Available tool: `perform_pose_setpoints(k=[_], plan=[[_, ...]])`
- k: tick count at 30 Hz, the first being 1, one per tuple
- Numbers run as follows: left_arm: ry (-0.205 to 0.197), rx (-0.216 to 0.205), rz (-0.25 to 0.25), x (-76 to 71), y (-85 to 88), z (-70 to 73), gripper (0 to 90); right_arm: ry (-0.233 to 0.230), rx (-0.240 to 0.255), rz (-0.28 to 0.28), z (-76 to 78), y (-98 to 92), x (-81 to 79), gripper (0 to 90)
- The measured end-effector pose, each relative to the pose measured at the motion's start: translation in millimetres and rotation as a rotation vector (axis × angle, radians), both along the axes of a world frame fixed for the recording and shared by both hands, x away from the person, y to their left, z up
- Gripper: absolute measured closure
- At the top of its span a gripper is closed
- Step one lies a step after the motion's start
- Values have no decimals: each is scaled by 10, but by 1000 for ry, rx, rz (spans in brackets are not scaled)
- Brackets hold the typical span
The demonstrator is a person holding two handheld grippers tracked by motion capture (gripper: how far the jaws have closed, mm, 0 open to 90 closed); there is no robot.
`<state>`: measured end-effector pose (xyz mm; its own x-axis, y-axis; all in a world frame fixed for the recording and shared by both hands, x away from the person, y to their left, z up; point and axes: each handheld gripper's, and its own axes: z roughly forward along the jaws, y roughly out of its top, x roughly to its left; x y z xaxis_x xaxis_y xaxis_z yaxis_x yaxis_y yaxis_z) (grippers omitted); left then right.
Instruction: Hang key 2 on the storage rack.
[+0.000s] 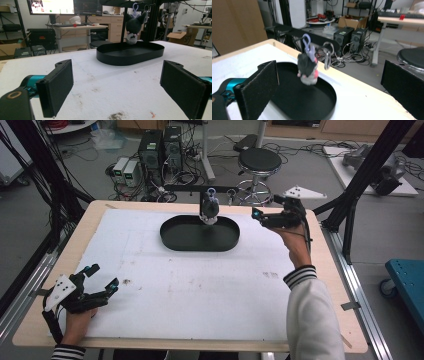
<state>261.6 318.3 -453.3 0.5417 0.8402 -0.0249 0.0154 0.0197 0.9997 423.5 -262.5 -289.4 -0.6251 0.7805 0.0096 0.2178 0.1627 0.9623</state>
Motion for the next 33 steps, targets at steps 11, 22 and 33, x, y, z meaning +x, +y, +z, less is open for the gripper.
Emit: perform_pose_setpoints(k=[11, 22, 33], plan=[[1, 0, 2, -1, 1, -1, 119, -113, 57, 14, -594, -227, -930, 6], [-7, -2, 2, -7, -2, -3, 119, -217, 77, -56, -1029, -293, -1404, 6], [-13, -2, 2, -14, 1, -4, 119, -259, 88, -104, -1397, -228, -1519, 6]])
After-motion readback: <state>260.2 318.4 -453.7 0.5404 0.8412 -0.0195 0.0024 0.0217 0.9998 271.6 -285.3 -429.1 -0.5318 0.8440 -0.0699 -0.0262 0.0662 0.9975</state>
